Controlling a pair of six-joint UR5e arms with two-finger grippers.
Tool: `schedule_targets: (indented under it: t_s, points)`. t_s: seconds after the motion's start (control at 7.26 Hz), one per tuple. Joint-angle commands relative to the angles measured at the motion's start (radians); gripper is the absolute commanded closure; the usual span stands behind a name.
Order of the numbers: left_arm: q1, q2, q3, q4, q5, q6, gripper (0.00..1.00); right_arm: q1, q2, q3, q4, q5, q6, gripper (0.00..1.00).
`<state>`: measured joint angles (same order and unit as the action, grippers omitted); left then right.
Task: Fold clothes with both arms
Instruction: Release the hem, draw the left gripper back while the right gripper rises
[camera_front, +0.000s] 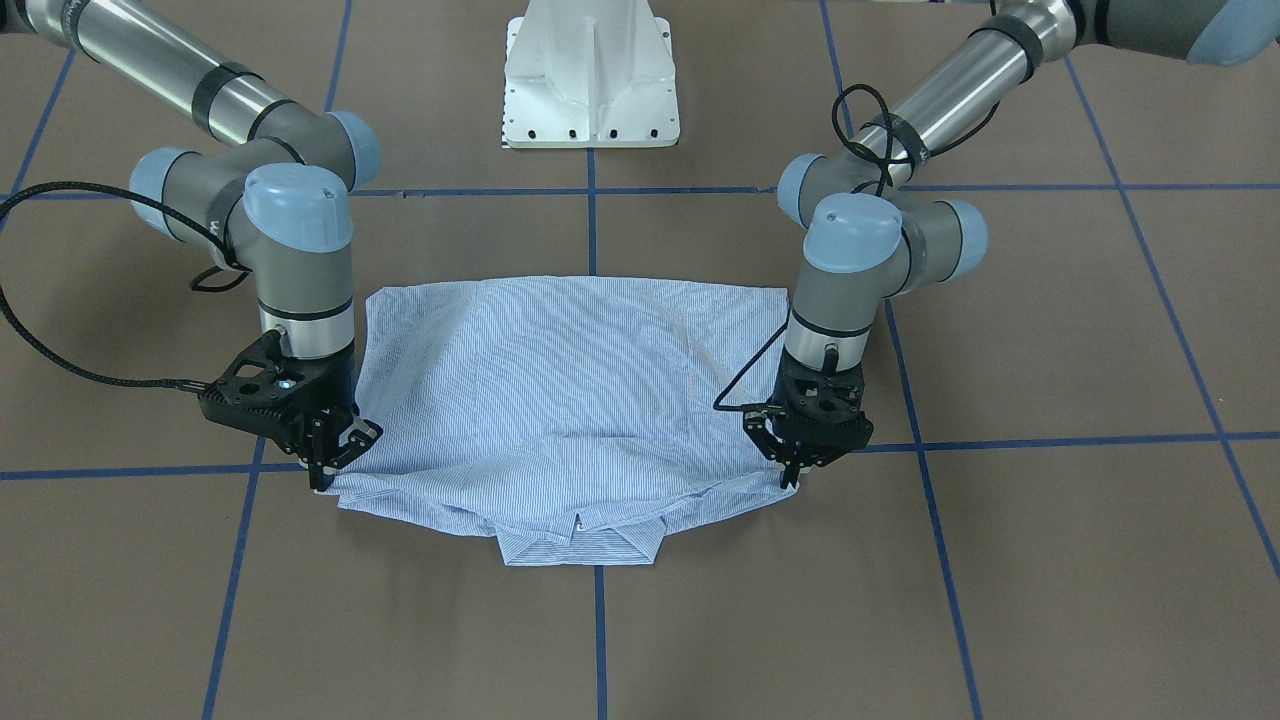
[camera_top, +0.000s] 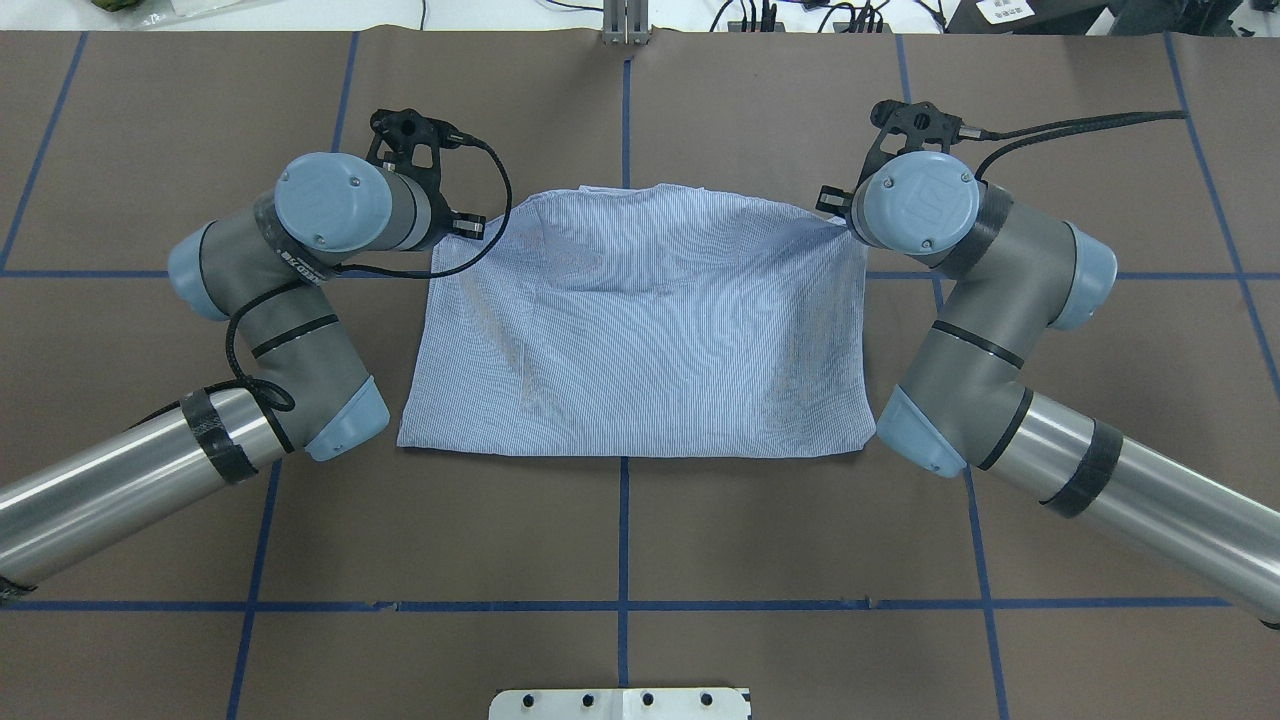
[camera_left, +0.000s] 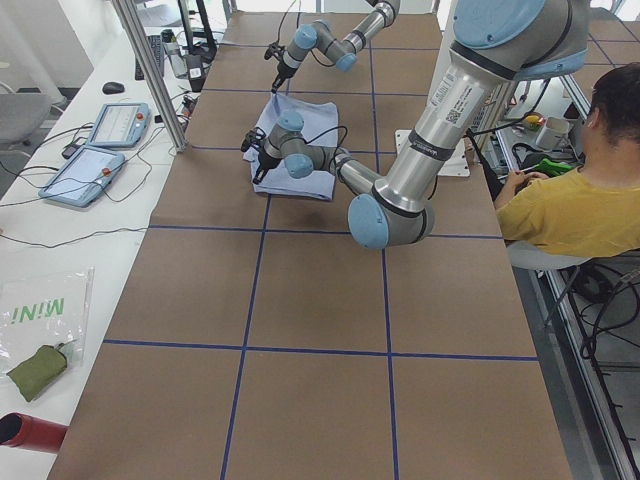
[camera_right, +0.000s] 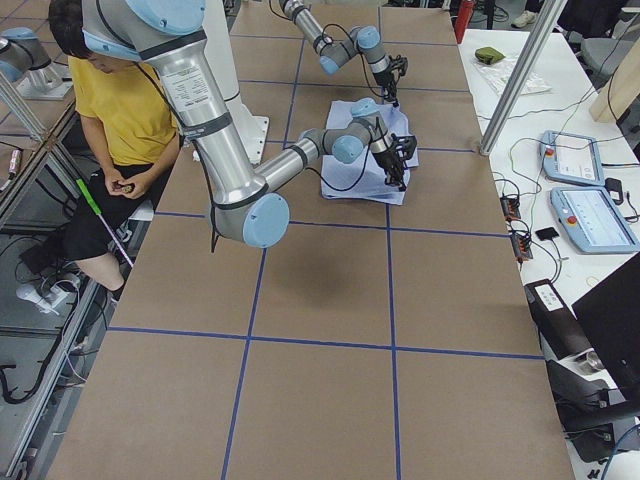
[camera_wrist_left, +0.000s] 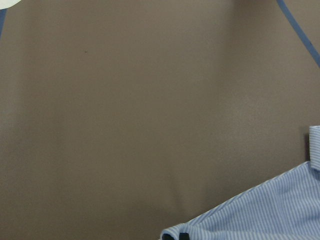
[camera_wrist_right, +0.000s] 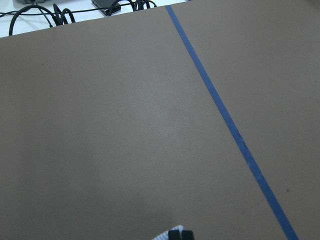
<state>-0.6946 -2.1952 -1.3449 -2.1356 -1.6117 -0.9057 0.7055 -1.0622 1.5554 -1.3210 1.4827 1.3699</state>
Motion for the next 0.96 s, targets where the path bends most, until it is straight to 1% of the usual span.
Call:
schedule_targets:
  t_s: [0.0,0.14,0.28,0.41,0.55,0.69,0.83]
  points:
    - [-0.014,0.000,-0.002,-0.044,-0.008,0.042,0.73,0.002,0.004,0.006,0.002,0.007,-0.003,0.47]
    - [-0.031,0.011,-0.007,-0.091,-0.083,0.118,0.01,0.011,0.008,0.026,0.002,0.016,-0.012,0.00]
    - [-0.043,0.026,-0.041,-0.098,-0.173,0.125,0.00,0.035,0.005,0.061,0.002,0.095,-0.046,0.00]
    - [-0.042,0.081,-0.122,-0.098,-0.207,0.125,0.00,0.049,-0.014,0.108,0.002,0.141,-0.054,0.00]
    - [-0.037,0.141,-0.205,-0.098,-0.211,0.122,0.00,0.048,-0.047,0.150,0.002,0.142,-0.054,0.00]
    - [-0.026,0.203,-0.276,-0.099,-0.211,0.091,0.00,0.046,-0.054,0.163,0.002,0.140,-0.052,0.00]
    - [0.012,0.260,-0.314,-0.130,-0.209,0.012,0.00,0.045,-0.055,0.163,0.002,0.139,-0.052,0.00]
